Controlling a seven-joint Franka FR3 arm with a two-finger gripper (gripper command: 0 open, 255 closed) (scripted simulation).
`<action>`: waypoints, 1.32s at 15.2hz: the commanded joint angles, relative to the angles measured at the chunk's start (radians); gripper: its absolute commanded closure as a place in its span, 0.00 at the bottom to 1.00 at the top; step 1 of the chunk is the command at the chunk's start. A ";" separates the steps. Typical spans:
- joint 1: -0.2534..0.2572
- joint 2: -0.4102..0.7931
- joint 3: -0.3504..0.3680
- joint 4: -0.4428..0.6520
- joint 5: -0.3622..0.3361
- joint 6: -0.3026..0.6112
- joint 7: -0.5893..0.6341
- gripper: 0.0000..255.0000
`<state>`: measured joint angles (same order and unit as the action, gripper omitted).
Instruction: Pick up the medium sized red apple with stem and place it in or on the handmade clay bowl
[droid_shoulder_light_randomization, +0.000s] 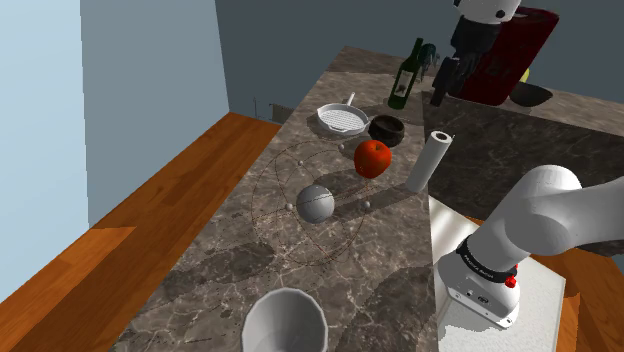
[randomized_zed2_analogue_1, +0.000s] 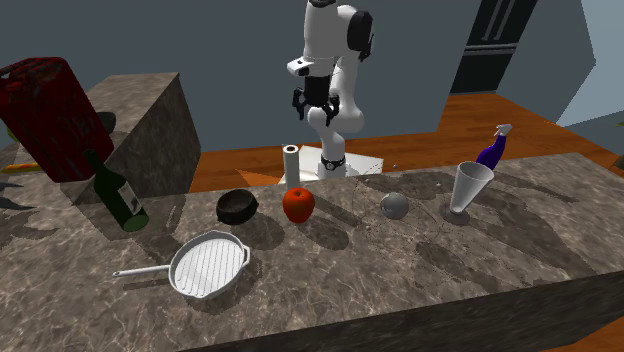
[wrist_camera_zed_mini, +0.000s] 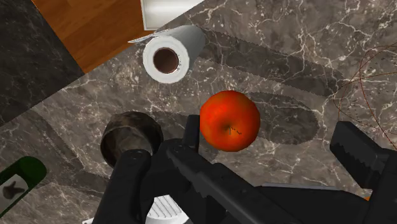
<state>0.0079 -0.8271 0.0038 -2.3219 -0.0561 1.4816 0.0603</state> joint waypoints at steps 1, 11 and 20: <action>0.000 0.000 0.000 0.000 0.000 0.000 0.000 0.00; -0.009 -0.095 -0.038 -0.437 -0.029 0.636 0.005 0.00; -0.026 0.082 -0.061 -0.586 -0.057 1.108 0.013 0.00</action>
<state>-0.0167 -0.7601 -0.0551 -2.9032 -0.1112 2.5667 0.0741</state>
